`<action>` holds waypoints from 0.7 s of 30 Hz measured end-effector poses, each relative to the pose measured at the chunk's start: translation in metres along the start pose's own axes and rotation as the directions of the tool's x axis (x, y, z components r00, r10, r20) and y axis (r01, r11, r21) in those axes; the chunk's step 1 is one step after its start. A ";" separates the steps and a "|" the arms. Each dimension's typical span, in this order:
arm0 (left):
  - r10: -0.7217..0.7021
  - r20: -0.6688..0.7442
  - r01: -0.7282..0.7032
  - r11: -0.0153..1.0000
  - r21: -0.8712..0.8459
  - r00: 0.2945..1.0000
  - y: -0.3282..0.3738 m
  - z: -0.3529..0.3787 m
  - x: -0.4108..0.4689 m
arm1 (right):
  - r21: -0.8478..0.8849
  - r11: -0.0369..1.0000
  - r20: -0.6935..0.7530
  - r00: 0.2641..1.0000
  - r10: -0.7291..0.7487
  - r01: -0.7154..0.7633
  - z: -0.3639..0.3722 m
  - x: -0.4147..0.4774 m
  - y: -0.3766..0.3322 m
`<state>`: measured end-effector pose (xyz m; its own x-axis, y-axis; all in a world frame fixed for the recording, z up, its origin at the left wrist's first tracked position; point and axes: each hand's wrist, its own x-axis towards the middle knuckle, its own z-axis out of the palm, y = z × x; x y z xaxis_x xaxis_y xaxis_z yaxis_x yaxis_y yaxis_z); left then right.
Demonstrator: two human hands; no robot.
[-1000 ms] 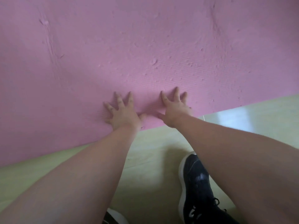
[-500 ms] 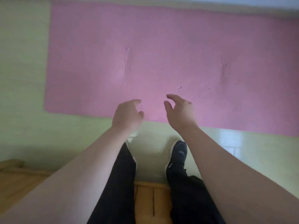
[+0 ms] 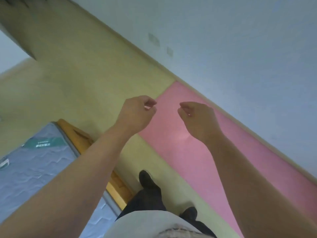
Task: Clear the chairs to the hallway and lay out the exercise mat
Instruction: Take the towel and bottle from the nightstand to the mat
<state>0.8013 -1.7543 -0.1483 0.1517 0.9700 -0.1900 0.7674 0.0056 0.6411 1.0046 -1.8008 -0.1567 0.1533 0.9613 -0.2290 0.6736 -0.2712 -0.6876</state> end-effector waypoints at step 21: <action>-0.193 -0.590 0.176 0.981 -0.088 0.784 -0.125 -0.317 0.042 | -0.020 0.810 0.095 0.808 -0.582 0.586 0.096 0.141 -0.390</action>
<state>0.5142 -1.6376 -0.0013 -0.3968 0.9029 0.1654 0.7245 0.1974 0.6604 0.6942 -1.5645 0.0131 -0.3368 0.9296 0.1497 0.6499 0.3445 -0.6775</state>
